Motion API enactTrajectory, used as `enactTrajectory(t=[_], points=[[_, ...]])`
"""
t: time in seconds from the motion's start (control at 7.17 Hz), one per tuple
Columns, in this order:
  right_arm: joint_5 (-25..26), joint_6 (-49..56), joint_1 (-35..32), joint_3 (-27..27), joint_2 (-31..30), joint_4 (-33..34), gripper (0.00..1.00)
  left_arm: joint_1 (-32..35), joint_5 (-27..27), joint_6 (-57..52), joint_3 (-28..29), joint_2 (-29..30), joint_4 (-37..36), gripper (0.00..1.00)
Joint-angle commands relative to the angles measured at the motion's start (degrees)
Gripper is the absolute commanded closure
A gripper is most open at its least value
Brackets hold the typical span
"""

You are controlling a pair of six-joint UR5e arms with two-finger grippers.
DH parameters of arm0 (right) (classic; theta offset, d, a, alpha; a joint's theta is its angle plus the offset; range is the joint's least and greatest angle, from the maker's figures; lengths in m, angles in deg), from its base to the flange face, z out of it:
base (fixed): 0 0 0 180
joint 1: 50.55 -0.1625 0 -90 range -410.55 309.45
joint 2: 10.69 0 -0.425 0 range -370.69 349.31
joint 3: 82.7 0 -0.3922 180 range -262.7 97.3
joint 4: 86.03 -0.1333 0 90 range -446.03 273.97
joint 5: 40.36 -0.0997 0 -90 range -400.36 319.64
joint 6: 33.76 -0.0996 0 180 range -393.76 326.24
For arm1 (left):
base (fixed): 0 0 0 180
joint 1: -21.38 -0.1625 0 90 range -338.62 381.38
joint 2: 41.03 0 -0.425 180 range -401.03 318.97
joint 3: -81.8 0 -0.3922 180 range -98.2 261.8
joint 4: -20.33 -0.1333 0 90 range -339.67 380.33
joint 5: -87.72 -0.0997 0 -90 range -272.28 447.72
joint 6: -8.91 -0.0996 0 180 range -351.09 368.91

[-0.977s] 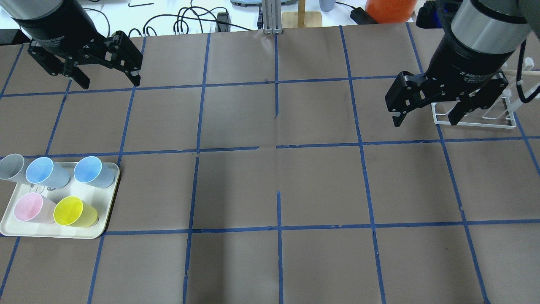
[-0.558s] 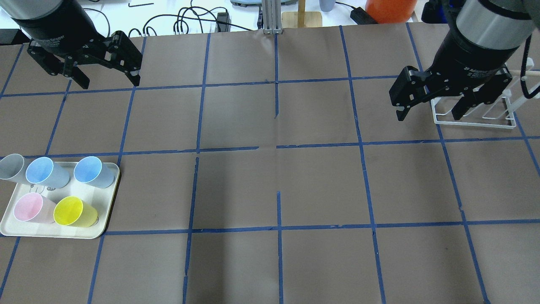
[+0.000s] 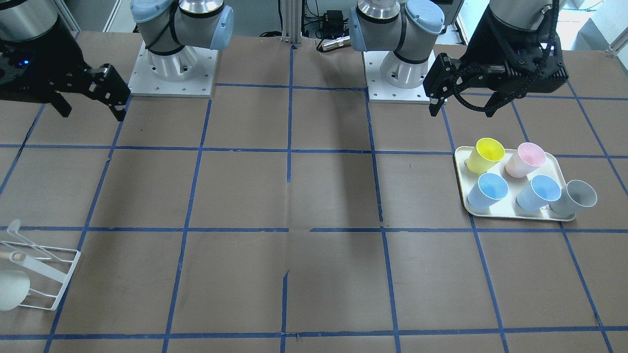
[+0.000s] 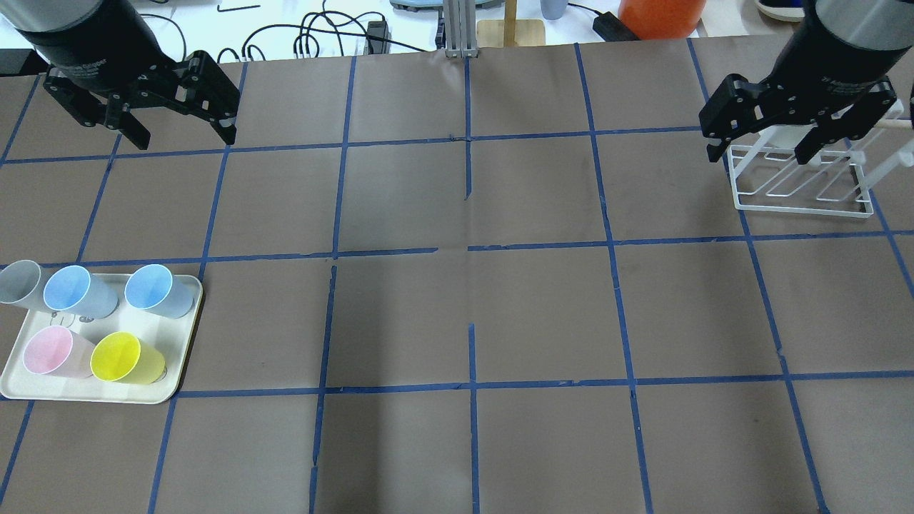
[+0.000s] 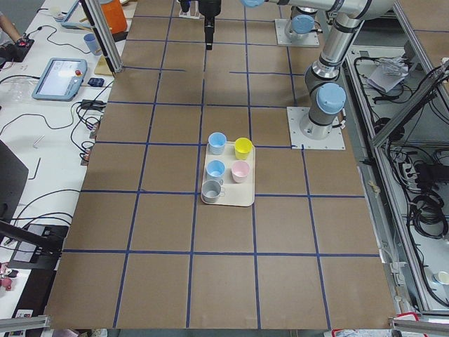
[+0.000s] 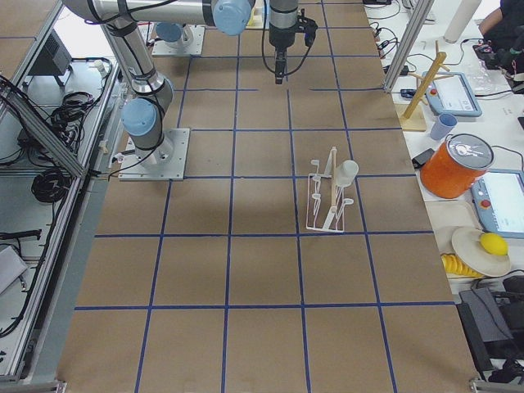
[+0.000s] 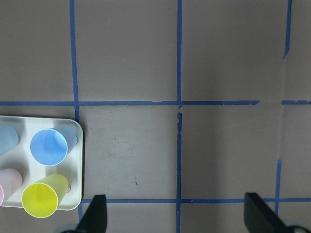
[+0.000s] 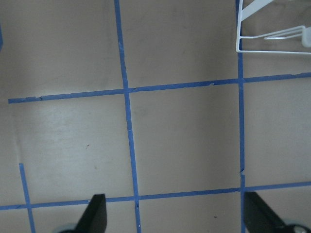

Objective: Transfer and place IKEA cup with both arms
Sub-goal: 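Move the right gripper over the white cup on the wire rack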

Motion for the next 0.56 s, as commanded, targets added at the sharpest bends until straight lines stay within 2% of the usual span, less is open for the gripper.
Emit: enactTrajectory(t=[0.0, 0.28, 0.42], points=[[-0.24, 9.29, 5.87, -3.47, 5.15, 2.32, 0.00, 0.09, -0.22, 0.00, -0.03, 0.02, 0.00, 0.00], [-0.68, 11.08, 6.24, -11.54, 12.17, 2.41, 0.00, 0.09, -0.57, 0.00, -0.03, 0.02, 0.09, 0.00], [-0.33, 11.26, 6.32, -13.84, 14.90, 2.50, 0.00, 0.09, -0.48, 0.00, -0.03, 0.10, 0.09, 0.00]])
